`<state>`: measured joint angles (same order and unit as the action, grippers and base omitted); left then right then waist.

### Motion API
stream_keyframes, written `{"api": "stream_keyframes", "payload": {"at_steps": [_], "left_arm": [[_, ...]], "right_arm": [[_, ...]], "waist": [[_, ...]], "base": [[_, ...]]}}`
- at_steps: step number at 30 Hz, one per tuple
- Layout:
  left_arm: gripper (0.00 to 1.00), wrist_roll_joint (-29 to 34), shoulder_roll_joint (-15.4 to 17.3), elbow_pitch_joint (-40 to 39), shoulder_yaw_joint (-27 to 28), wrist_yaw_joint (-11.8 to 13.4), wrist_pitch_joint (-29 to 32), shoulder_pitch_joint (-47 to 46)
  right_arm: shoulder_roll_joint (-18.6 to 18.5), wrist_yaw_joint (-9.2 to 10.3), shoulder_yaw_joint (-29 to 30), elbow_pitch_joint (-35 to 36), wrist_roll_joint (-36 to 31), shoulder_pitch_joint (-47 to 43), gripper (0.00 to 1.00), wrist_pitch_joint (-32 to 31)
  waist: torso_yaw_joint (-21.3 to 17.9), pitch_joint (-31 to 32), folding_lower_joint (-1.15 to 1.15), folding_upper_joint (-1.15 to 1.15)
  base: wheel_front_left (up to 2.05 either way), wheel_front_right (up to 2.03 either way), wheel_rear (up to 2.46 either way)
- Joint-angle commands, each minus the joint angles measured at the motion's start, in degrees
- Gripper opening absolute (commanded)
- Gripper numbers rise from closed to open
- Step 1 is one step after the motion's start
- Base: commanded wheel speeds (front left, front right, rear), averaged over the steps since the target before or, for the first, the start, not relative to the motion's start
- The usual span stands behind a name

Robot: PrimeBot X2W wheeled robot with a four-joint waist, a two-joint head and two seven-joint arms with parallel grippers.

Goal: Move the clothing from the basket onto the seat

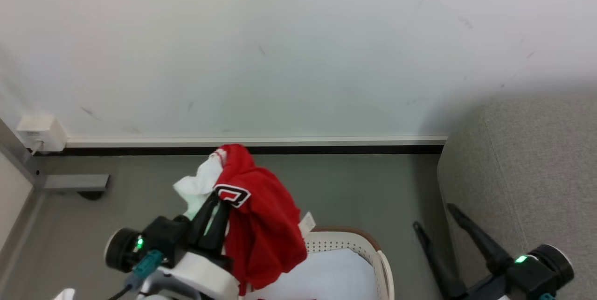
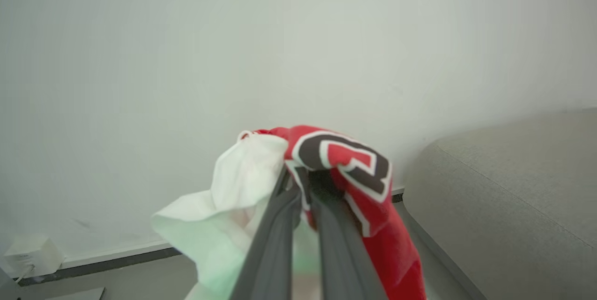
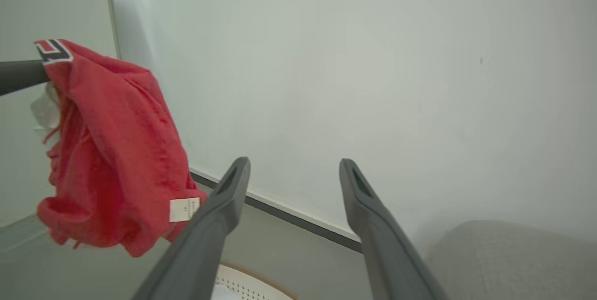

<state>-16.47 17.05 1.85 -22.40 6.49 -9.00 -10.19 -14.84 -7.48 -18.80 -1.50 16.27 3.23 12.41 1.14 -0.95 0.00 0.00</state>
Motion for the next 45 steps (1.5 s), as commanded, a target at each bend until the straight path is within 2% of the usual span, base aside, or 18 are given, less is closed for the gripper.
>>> {"api": "stream_keyframes", "payload": {"at_steps": [1, 8, 13, 20, 29, 30, 31, 32, 37, 38, 39, 40, 41, 42, 45], "left_arm": [[0.00, 0.8, -0.7, -1.2, -1.3, -0.7, 0.9, -1.7], [0.00, 1.7, -5.0, -2.0, -7.7, -3.7, 3.7, -6.1], [0.00, 2.6, -8.3, -0.4, -12.2, -5.6, 4.6, -8.8], [0.00, 3.2, -10.1, 0.9, -15.6, -7.0, 5.8, -10.6], [0.00, 0.3, -10.9, 0.0, -18.0, -9.2, 8.4, -10.2], [0.00, -0.3, -11.0, -0.1, -18.1, -9.3, 8.7, -10.1], [0.00, -0.6, -11.0, -0.3, -18.2, -9.5, 8.8, -10.0], [0.00, -0.9, -11.0, -0.4, -18.3, -9.5, 8.9, -10.0], [0.00, -1.1, -10.9, -0.3, -18.5, -9.3, 9.0, -10.0], [0.09, -1.0, -10.7, -0.2, -18.4, -9.1, 8.8, -10.0], [0.27, -0.8, -10.5, -0.1, -18.3, -9.0, 8.6, -10.0], [0.48, -0.6, -10.4, 0.0, -18.2, -8.8, 8.2, -10.0], [0.93, -0.3, -10.3, 0.0, -18.0, -8.6, 7.8, -10.2], [1.00, 0.1, -10.0, 0.2, -18.0, -8.4, 7.5, -10.2], [1.00, 0.7, -9.4, 0.9, -17.8, -8.0, 6.6, -10.1]], "right_arm": [[-1.7, -0.03, -3.9, 1.4, 1.2, 2.0, 1.00, -1.6], [-4.5, -0.03, -16.1, 4.1, 4.1, 8.6, 1.00, -5.7], [-4.5, -0.03, -21.3, 2.8, 3.7, 12.7, 1.00, -6.6], [-4.6, -0.03, -21.6, 0.7, -0.5, 15.0, 1.00, -7.7], [-2.8, -0.03, -16.6, -2.1, -7.9, 13.5, 1.00, -10.4], [-2.3, -0.03, -16.2, -2.5, -8.1, 13.3, 0.69, -10.3], [-1.9, -0.03, -15.9, -2.9, -8.4, 13.1, 0.30, -10.6], [-1.6, -0.03, -15.7, -3.3, -8.1, 12.8, 0.00, -10.7], [0.0, -0.02, -13.8, -4.3, -5.2, 12.2, 0.00, -10.2], [0.2, -0.02, -13.0, -4.4, -4.4, 12.0, 0.00, -10.0], [0.5, -0.01, -12.3, -4.4, -3.5, 11.9, 0.00, -9.7], [0.7, -0.01, -11.6, -4.2, -3.0, 11.8, 0.00, -9.6], [0.8, 0.04, -10.8, -4.0, -2.2, 11.8, 0.00, -9.3], [0.9, 0.06, -9.9, -3.8, -1.3, 11.6, 0.00, -9.3], [0.3, 0.06, -7.5, -2.9, 0.0, 11.2, 0.00, -9.2]], "waist": [[-0.4, 0.4, 0.00, 0.00], [-1.9, 1.3, 0.00, 0.00], [-3.2, 1.6, 0.00, 0.00], [-4.6, 1.4, 0.00, 0.00], [-5.7, 0.9, 0.00, 0.00], [-5.7, 0.8, 0.00, 0.00], [-5.7, 0.8, 0.00, 0.00], [-5.8, 0.8, 0.00, 0.00], [-6.4, 0.7, 0.00, 0.00], [-6.7, 0.6, 0.00, 0.00], [-7.0, 0.5, 0.00, 0.00], [-7.3, 0.3, 0.00, 0.00], [-7.6, 0.2, 0.00, 0.00], [-8.0, 0.1, 0.00, 0.00], [-9.7, -0.7, 0.00, 0.00]], "base": [[0.00, 0.00, 0.00], [0.00, 0.00, 0.00], [0.00, 0.00, 0.00], [0.00, 0.00, 0.00], [0.00, 0.00, 0.00], [0.00, 0.00, 0.00], [0.00, 0.00, 0.00], [0.00, 0.00, 0.00], [0.00, 0.00, 0.00], [0.00, 0.00, 0.00], [0.00, 0.00, 0.00], [0.00, 0.00, 0.00], [0.00, 0.00, 0.00], [0.00, 0.00, 0.00], [0.00, 0.00, 0.00]]}}
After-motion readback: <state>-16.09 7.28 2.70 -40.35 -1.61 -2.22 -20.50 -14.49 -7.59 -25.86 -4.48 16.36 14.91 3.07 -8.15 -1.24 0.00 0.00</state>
